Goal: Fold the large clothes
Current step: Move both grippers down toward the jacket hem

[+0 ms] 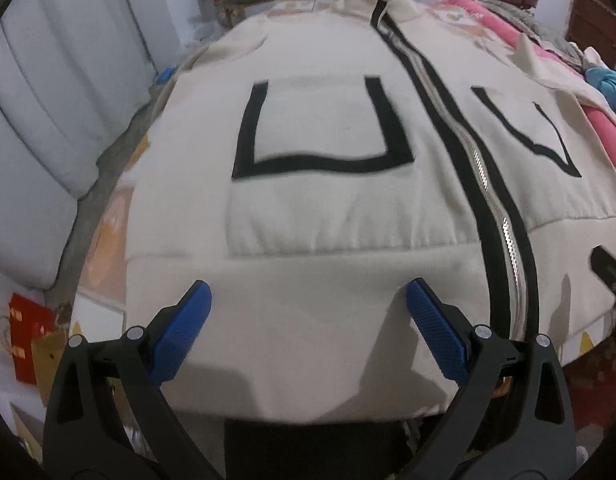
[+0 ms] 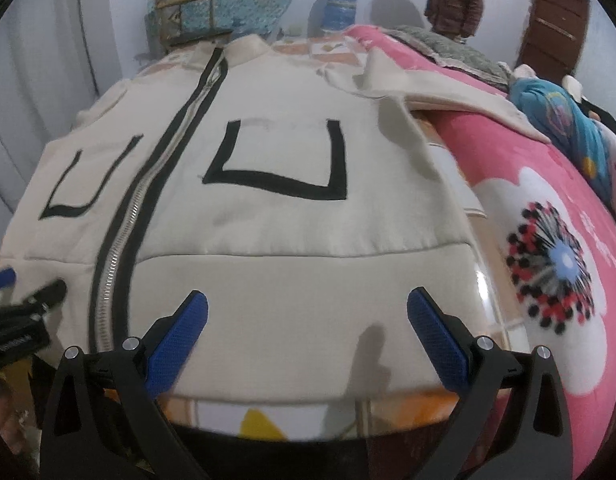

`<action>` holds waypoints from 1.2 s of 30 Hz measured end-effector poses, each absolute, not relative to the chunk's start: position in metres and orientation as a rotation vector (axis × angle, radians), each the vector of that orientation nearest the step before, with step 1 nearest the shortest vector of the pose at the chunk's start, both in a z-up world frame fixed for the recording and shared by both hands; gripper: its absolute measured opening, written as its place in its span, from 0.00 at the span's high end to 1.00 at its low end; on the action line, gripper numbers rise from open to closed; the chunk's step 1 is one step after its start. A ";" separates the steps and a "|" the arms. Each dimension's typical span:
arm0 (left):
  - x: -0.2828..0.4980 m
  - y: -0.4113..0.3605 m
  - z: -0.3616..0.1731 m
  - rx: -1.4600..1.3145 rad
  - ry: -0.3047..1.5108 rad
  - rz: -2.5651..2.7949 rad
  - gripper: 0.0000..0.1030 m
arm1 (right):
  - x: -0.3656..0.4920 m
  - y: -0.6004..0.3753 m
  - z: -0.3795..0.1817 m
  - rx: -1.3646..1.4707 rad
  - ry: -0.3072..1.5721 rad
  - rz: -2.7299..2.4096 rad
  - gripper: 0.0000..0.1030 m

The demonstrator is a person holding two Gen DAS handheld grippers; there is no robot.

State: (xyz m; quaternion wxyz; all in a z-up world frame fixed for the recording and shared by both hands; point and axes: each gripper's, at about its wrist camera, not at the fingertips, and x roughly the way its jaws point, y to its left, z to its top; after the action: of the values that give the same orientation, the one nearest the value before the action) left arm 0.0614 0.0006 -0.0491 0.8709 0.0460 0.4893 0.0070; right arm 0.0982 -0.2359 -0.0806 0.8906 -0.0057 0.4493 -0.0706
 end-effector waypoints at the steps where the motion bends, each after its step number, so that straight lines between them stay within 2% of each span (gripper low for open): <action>1: 0.062 -0.001 -0.050 0.106 1.019 0.009 0.08 | 0.103 -0.236 -0.087 -0.021 0.955 -0.130 0.06; 3: 0.063 -0.001 -0.050 0.109 1.014 0.003 0.07 | 0.109 -0.236 -0.097 -0.022 0.997 -0.102 0.06; 8: 0.067 0.012 -0.053 0.019 1.042 -0.044 0.07 | 0.105 -0.243 -0.099 0.025 0.968 -0.063 0.05; 17: 0.067 0.012 -0.051 0.025 1.036 -0.055 0.07 | 0.092 -0.251 -0.095 0.023 0.915 0.033 0.06; 23: 0.045 0.046 -0.021 -0.016 0.879 -0.039 0.08 | 0.079 -0.297 -0.061 0.100 0.838 0.003 0.06; 26: 0.042 0.070 -0.017 -0.032 0.863 0.022 0.08 | 0.083 -0.318 -0.062 0.123 0.855 -0.029 0.06; 28: 0.043 0.085 -0.020 -0.045 0.873 0.071 0.16 | 0.090 -0.328 -0.073 0.132 0.911 -0.055 0.14; 29: 0.044 0.091 -0.023 -0.055 0.886 0.090 0.26 | 0.091 -0.330 -0.077 0.136 0.930 -0.060 0.18; 30: 0.044 0.096 -0.025 -0.067 0.902 0.104 0.30 | 0.091 -0.331 -0.079 0.134 0.937 -0.065 0.19; 33: 0.042 0.109 -0.036 -0.114 0.941 0.123 0.34 | 0.086 -0.325 -0.078 0.083 0.940 -0.073 0.23; 35: 0.039 0.115 -0.046 -0.135 0.971 0.110 0.41 | 0.082 -0.323 -0.080 0.067 0.957 -0.070 0.31; 36: 0.040 0.114 -0.050 -0.147 0.982 0.101 0.42 | 0.081 -0.322 -0.081 0.061 0.960 -0.074 0.32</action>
State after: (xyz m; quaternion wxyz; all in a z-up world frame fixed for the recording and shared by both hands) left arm 0.0404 0.1141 -0.0496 0.8781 -0.0705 0.4707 0.0485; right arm 0.0813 -0.3222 -0.0805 0.8859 0.0295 0.4616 -0.0356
